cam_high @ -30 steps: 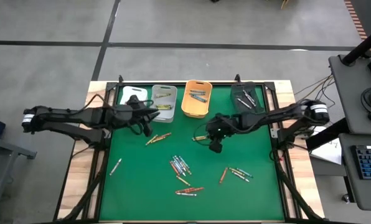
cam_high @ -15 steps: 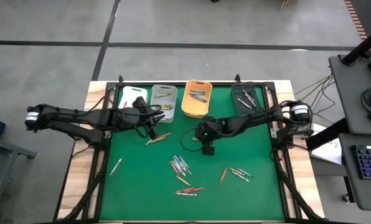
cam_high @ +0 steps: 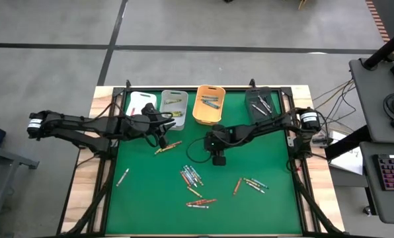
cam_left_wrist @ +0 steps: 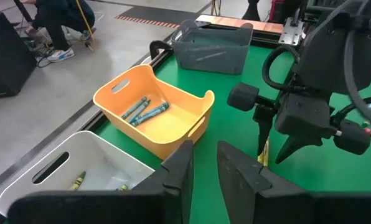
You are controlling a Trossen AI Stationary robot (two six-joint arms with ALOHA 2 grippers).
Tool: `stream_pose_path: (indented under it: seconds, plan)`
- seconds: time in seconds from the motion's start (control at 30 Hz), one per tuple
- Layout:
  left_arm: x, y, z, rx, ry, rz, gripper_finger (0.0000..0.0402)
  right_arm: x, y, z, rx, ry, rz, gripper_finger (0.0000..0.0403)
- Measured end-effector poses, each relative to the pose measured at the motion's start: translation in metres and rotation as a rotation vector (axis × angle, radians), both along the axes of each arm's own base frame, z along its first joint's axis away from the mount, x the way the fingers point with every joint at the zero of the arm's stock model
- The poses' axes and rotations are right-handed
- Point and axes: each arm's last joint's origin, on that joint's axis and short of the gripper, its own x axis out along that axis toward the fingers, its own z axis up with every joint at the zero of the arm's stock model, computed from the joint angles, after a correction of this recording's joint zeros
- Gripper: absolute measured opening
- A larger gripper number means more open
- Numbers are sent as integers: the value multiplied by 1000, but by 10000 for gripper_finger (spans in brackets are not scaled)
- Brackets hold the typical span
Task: Sort crayons
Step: Put the green crayon into the gray bin
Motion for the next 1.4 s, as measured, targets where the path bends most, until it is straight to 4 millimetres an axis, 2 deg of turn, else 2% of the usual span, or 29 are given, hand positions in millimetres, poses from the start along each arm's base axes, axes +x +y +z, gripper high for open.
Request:
stream_pose_path:
  seconds: [0.57,0.97,1.17,1.4]
  plan:
    - [0,0,0,-5,-1,2,54,-5,7,-6,22,36,-19,125]
    - [0,0,0,-15,-7,8,54,-6,10,4,42,5,-49,121]
    - [0,0,0,-22,-12,11,54,-6,23,10,54,-9,-28,123]
    - [1,0,0,-22,-14,11,54,-7,29,-3,37,29,-48,116]
